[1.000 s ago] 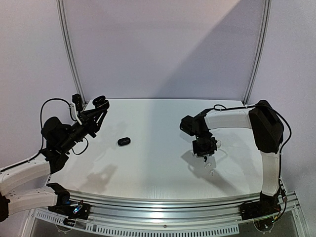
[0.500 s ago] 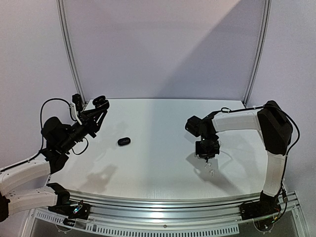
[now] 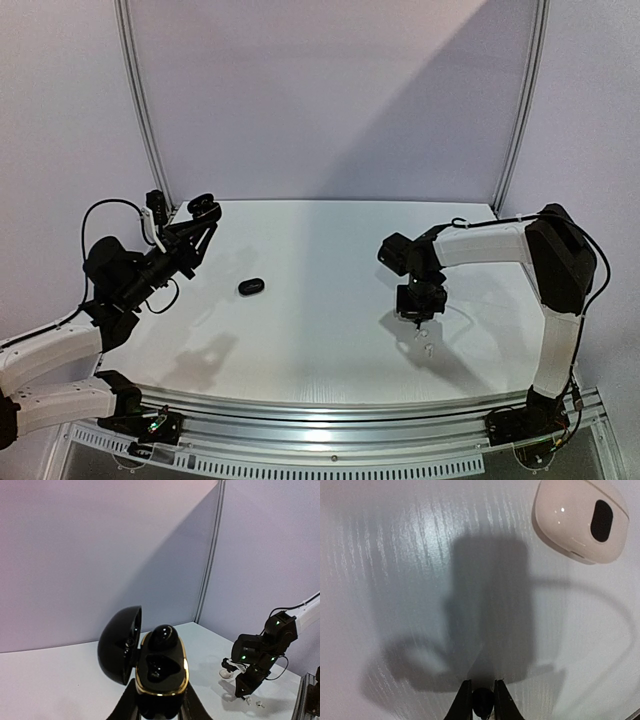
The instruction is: Insert the wireless bluetooth earbuds into the charging case
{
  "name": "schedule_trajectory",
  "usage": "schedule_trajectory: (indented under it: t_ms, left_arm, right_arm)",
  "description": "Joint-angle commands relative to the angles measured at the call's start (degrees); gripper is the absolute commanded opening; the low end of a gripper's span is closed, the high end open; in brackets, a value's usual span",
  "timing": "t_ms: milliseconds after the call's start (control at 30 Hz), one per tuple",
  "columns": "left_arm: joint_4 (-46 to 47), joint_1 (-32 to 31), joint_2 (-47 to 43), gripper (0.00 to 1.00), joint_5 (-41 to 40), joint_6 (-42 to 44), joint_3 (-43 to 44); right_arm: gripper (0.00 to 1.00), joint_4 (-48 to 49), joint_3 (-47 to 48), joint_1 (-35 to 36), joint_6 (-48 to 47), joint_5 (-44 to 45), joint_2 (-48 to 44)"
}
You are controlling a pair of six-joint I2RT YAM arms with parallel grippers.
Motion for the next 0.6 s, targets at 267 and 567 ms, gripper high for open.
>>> schedule_trajectory:
  t_ms: [267,567]
  left_arm:
    - [0.3,0.1,-0.4,0.0,0.8,0.4,-0.6]
    - [-0.4,0.1,2.0,0.0,11.4,-3.3,3.7]
  right_arm:
    - [0.0,8.5,5.4,-0.3,-9.6,-4.1,-7.0]
    - [0.0,36.7,15.9,4.5,-29.8,-17.2,-20.1]
